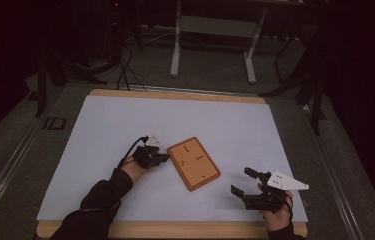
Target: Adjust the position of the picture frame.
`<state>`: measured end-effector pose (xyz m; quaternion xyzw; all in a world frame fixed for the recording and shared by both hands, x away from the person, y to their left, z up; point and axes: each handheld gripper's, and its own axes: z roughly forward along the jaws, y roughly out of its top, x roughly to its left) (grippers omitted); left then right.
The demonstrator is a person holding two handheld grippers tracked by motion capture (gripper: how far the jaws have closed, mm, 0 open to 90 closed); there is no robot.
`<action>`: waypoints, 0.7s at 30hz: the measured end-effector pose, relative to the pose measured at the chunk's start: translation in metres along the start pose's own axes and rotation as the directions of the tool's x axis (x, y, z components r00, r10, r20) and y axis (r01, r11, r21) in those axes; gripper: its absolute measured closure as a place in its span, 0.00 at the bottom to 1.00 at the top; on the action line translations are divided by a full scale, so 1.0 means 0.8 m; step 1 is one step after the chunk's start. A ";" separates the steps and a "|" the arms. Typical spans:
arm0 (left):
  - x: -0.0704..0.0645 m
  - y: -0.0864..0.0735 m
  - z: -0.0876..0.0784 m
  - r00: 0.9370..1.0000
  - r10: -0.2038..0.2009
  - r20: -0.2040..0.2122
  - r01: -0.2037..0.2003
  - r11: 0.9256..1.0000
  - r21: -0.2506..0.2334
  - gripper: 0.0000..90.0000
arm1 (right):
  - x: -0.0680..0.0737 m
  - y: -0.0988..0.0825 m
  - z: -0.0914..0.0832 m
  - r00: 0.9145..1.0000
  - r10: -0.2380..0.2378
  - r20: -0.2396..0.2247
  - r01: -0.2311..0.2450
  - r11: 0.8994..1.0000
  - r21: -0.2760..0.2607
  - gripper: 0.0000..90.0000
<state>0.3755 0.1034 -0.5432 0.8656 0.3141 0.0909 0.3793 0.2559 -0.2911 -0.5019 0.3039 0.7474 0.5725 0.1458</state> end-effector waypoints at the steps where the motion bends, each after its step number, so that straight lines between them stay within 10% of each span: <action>1: 0.000 0.001 0.000 1.000 0.002 -0.001 -0.002 1.000 0.003 1.00 | 0.000 0.000 0.000 1.000 0.000 -0.001 0.000 1.000 0.002 0.15; 21: 0.009 0.023 0.020 1.000 -0.007 0.007 0.007 1.000 -0.019 1.00 | -0.001 -0.001 0.001 1.000 0.008 -0.013 -0.008 1.000 -0.008 0.14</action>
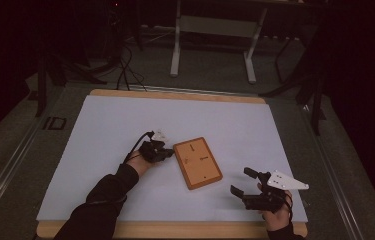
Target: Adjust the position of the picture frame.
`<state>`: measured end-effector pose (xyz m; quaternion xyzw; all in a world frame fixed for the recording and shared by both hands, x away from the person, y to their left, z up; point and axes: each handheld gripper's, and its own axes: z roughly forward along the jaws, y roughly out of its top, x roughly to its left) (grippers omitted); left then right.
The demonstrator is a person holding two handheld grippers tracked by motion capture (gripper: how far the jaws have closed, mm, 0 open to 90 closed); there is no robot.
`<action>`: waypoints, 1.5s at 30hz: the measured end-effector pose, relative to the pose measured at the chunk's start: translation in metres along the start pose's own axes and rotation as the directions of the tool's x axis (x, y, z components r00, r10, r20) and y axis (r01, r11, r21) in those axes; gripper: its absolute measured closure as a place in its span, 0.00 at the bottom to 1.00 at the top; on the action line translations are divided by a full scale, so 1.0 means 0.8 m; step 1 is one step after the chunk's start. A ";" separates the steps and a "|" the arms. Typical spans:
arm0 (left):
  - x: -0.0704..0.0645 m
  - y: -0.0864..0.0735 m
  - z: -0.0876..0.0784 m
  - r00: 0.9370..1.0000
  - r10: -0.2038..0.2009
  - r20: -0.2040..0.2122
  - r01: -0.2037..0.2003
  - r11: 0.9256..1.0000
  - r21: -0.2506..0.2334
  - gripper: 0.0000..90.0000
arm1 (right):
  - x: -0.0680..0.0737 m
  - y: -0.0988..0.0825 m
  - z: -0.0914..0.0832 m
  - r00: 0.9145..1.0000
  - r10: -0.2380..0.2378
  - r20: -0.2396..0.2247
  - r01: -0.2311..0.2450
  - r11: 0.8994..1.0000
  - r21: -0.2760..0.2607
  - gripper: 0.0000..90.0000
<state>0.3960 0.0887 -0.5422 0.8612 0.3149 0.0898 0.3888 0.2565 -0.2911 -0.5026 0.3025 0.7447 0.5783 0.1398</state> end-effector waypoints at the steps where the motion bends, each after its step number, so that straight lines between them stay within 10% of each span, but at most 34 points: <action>1: 0.001 0.002 0.002 1.000 0.001 0.002 -0.001 1.000 -0.001 1.00 | 0.000 0.000 0.000 1.000 0.002 0.001 -0.002 1.000 -0.003 0.14; 45: -0.030 0.084 0.093 0.991 0.117 0.062 -0.118 0.993 0.009 1.00 | 0.011 0.000 -0.005 0.995 -0.101 0.018 0.101 0.995 -0.026 0.21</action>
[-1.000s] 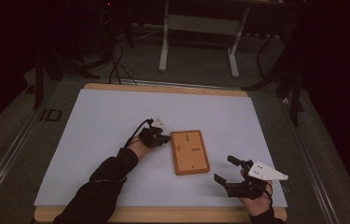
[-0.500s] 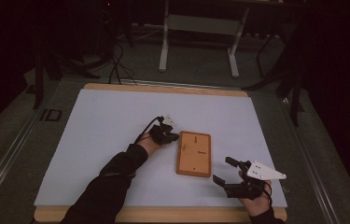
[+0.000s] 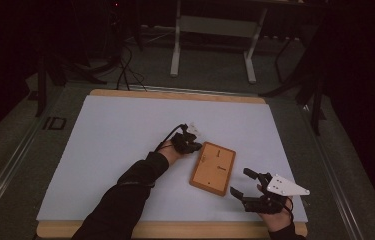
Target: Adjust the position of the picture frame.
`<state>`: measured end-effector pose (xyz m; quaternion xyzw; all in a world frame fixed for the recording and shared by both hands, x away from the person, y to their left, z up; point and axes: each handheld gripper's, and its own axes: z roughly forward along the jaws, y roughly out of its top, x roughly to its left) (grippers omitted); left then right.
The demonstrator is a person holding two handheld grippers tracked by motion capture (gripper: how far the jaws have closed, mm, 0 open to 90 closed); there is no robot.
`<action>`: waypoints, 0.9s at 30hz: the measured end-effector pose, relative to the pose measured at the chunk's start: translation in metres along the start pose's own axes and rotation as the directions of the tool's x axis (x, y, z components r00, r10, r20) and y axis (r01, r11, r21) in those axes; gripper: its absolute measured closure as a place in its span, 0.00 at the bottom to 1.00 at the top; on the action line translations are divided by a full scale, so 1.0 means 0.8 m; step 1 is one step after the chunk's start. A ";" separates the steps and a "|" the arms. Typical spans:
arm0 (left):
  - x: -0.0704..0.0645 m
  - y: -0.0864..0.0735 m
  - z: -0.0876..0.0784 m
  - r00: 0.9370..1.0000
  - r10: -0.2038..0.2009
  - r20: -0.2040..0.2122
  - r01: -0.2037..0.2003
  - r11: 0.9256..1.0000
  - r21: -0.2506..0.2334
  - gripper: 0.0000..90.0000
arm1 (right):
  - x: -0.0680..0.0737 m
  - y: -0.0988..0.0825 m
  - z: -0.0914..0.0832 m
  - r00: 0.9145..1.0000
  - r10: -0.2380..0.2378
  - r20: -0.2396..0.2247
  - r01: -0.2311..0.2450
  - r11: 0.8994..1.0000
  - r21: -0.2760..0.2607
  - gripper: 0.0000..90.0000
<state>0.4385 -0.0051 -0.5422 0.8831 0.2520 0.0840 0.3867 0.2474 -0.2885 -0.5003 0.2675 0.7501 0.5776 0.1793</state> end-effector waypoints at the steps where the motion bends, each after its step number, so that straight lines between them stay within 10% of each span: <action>1: 0.000 0.001 0.000 1.000 0.004 -0.004 -0.004 1.000 0.001 1.00 | 0.000 -0.001 0.000 1.000 0.001 -0.002 -0.001 1.000 0.004 0.22; 6: 0.000 -0.005 -0.008 1.000 -0.002 0.014 0.002 1.000 -0.017 0.97 | -0.001 -0.004 0.003 0.999 0.038 -0.019 -0.037 0.998 0.045 0.24; 9: 0.002 -0.011 -0.025 0.999 -0.012 0.038 0.014 0.998 -0.066 0.89 | -0.001 -0.004 0.001 1.000 0.025 0.016 -0.026 0.996 0.091 0.39; 19: -0.009 -0.037 -0.093 0.991 -0.012 0.134 0.041 0.975 -0.218 0.49 | -0.014 -0.019 0.006 0.996 -0.008 -0.085 0.027 0.973 0.228 0.97; 27: -0.025 -0.056 -0.126 0.981 -0.049 0.189 0.105 0.949 -0.298 0.14 | -0.012 -0.024 0.027 0.994 -0.018 -0.111 0.051 0.951 0.304 1.00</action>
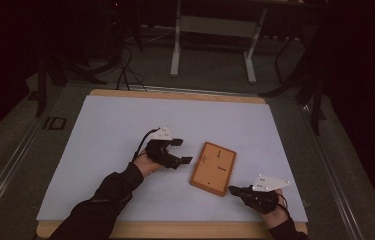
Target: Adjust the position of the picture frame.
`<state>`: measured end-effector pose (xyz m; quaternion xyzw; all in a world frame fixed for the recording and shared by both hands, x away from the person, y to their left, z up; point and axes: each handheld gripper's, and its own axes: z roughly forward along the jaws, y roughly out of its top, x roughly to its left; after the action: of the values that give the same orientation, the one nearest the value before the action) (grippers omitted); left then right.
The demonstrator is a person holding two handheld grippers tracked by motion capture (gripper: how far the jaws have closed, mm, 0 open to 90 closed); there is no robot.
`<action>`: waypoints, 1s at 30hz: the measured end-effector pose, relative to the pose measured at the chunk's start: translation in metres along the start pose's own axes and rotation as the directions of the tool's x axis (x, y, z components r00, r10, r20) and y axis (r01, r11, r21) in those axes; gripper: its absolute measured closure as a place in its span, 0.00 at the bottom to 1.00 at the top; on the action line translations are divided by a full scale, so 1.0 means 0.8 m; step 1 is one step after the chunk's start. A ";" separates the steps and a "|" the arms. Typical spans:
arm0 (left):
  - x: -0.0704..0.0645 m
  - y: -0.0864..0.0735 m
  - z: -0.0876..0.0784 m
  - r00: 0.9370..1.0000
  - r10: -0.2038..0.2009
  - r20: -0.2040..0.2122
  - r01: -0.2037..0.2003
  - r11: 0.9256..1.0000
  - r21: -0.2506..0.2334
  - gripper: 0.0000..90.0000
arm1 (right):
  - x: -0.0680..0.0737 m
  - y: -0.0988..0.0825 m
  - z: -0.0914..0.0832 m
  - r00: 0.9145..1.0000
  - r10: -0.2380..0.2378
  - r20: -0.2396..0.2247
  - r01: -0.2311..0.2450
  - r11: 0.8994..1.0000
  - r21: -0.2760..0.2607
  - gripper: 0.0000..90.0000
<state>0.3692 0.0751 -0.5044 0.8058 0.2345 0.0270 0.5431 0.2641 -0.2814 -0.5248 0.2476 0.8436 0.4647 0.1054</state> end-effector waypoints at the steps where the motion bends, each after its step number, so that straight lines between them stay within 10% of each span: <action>1: -0.003 -0.002 -0.003 1.000 -0.001 0.001 0.001 1.000 -0.006 0.10 | 0.000 0.000 0.002 1.000 -0.004 0.002 0.004 1.000 0.006 1.00; 14: -0.055 -0.036 -0.043 0.998 0.046 -0.052 -0.045 0.999 0.012 0.01 | -0.005 -0.005 0.019 0.999 -0.054 -0.001 0.054 0.997 0.047 1.00; 30: -0.059 -0.062 -0.058 0.995 0.017 -0.100 -0.020 0.999 -0.029 0.01 | 0.001 0.009 0.035 0.993 -0.103 -0.057 0.105 0.994 0.030 1.00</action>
<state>0.2960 0.1107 -0.5192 0.7975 0.2533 0.0757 0.5424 0.2771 -0.2571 -0.5339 0.1922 0.8655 0.4512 0.1020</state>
